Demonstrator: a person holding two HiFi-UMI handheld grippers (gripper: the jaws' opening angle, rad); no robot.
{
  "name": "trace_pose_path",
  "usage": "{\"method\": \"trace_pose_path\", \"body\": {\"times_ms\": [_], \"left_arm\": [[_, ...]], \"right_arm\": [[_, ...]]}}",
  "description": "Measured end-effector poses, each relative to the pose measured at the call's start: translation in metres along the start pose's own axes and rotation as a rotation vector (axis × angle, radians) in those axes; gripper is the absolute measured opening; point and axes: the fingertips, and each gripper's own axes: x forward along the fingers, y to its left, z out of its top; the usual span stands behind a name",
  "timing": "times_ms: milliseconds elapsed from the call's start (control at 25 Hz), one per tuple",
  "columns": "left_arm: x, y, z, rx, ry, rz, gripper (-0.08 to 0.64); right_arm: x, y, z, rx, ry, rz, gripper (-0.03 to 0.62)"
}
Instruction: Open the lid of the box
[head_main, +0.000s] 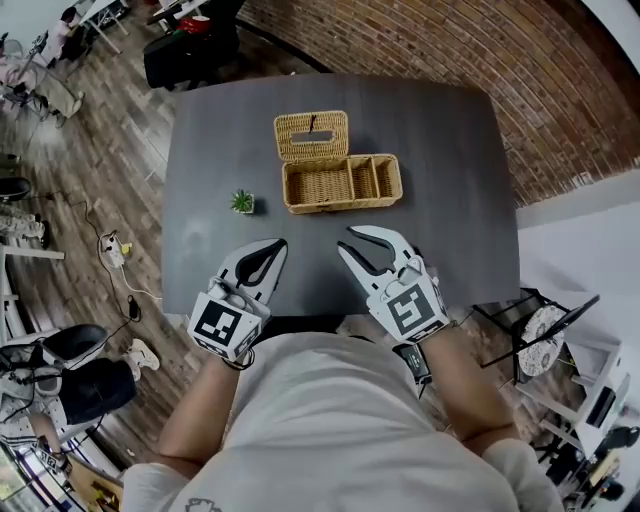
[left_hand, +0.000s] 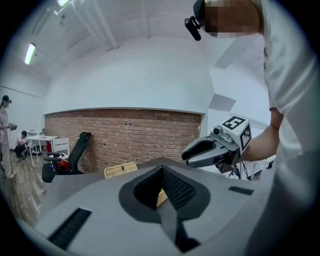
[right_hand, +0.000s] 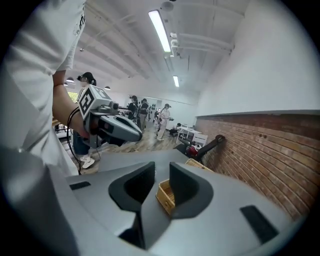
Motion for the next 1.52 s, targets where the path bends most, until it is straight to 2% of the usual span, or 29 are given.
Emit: {"method": "trace_pose_path", "body": {"times_ms": [480, 720, 880, 1280, 1520], "left_arm": [[-0.076, 0.004, 0.008, 0.036, 0.015, -0.048, 0.011], [-0.124, 0.02, 0.014, 0.051, -0.021, -0.062, 0.011], [-0.152, 0.025, 0.015, 0.033, -0.057, -0.065, 0.011], [-0.21, 0.023, 0.005, 0.036, -0.097, -0.152, 0.011], [-0.229, 0.015, -0.002, 0.02, -0.113, -0.158, 0.011]], "right_arm": [[-0.014, 0.045, 0.036, 0.025, -0.027, -0.097, 0.083], [-0.01, 0.078, 0.06, 0.017, -0.03, -0.144, 0.062], [-0.016, 0.103, 0.069, 0.037, -0.041, -0.18, 0.042], [-0.014, 0.166, 0.081, 0.09, -0.046, -0.257, 0.009], [-0.01, 0.194, 0.091, 0.088, -0.052, -0.23, 0.006]]}}
